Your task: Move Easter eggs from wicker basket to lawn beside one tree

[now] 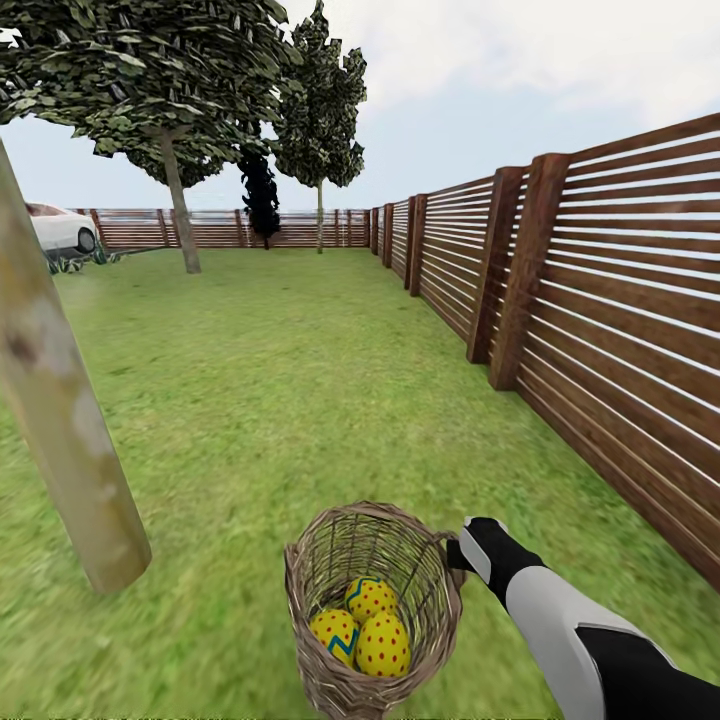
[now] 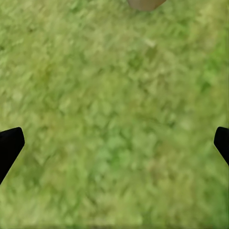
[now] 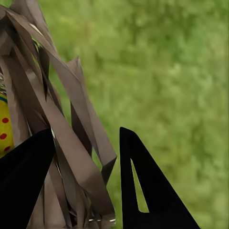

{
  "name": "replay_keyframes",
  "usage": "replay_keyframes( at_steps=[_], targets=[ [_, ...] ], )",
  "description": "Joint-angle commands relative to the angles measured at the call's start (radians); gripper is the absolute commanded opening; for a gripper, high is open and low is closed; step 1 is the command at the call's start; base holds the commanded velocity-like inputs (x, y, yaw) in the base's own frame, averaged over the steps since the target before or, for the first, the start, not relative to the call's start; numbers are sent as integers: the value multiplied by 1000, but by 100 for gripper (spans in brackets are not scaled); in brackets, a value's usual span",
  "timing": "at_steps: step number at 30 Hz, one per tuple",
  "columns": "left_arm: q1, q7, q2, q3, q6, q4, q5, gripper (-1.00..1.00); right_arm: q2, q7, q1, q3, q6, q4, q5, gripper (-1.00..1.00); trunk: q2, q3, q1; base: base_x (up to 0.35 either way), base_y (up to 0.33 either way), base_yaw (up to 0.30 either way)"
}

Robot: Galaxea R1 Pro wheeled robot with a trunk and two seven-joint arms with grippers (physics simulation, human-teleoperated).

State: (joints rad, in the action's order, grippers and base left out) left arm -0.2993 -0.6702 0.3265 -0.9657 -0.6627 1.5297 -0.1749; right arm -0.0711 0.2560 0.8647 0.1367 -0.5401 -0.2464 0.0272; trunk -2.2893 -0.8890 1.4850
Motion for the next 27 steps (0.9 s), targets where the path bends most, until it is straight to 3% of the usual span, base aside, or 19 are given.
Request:
replay_keyframes(
  at_steps=[1, 27],
  targets=[
    [0, -9, 0, -1, -1, 1, -10, 100, -1, 3, 0, 11, -1, -2, 11, -100, -8, -4, 4, 0, 0, 0],
    [0, -8, 0, -1, -1, 0, -11, 100, -1, 3, 0, 11, -1, -2, 11, -100, -190, -85, 103, 0, 0, 0]
  ],
)
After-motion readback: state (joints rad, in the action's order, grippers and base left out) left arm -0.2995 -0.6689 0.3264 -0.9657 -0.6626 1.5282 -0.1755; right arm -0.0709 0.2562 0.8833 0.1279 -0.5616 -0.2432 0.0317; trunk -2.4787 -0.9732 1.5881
